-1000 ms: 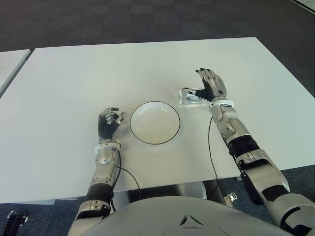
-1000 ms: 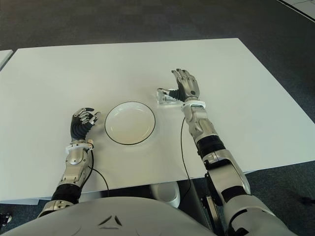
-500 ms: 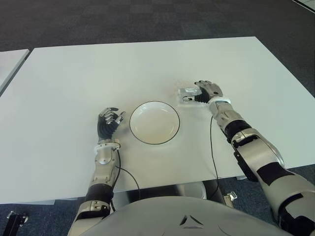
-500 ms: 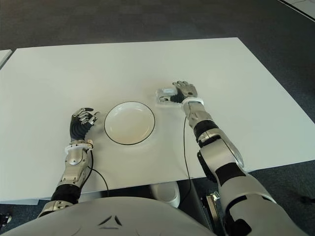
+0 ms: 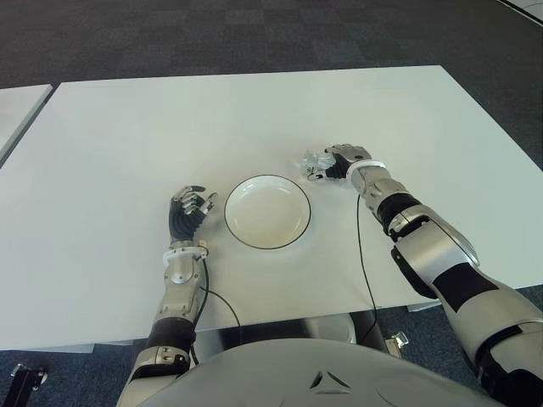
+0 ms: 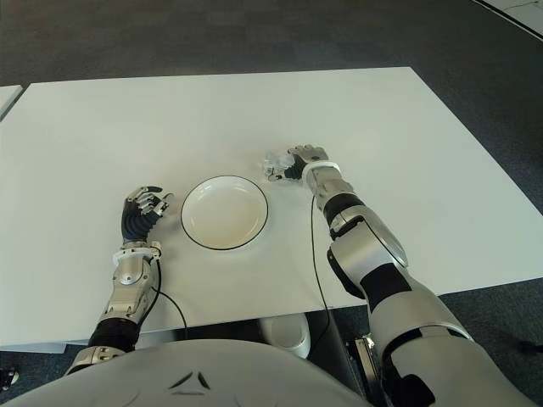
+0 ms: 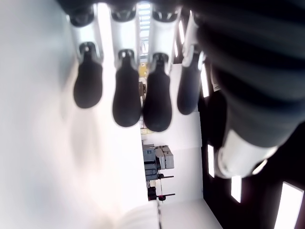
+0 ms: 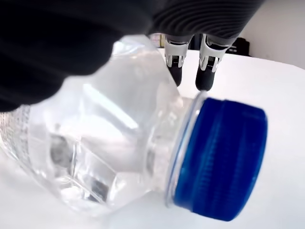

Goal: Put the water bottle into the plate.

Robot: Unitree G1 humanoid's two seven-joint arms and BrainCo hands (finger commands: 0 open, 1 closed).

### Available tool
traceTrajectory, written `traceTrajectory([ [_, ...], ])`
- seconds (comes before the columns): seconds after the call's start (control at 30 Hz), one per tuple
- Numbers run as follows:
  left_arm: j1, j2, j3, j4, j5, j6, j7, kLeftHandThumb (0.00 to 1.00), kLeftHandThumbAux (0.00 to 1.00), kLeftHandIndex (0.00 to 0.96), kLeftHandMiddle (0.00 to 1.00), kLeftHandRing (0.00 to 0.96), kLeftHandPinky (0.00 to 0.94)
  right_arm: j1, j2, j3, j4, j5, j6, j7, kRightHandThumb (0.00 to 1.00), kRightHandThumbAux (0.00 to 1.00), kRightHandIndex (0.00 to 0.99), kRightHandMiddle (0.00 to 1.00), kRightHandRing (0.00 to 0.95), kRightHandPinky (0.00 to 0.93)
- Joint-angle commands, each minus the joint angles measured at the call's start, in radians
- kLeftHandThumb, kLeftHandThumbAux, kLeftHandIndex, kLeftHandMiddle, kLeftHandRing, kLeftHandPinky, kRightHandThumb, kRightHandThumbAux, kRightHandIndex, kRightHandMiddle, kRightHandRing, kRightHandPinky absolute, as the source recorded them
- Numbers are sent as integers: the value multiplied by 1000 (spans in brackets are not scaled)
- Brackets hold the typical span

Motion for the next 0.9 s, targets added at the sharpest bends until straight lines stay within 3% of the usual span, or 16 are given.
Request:
traceTrajectory([
  [0.03,81,-5,3,49,-4,85,-5,705,716,436,689,683,661,51,26,44,50,-17,4,79,643,221,0,0,0,0],
  [0.57,95,-6,5,32,-4,90,-3,704,717,435,676,675,655,64,40,82,66,-7,30,113,594,243,0,0,0,0],
  [0.77,96,-7,6,34,-10,82,-8,705,716,435,679,677,662,72,41,67,66,9,37,78,583,306,0,0,0,0],
  [0.83,97,-7,7,34,-12,78,-9,705,716,435,680,679,666,75,39,49,64,25,34,43,562,381,0,0,0,0],
  [0.9,97,-7,7,33,-13,77,-10,706,716,435,683,682,670,76,37,39,63,36,29,22,545,431,0,18,31,66],
])
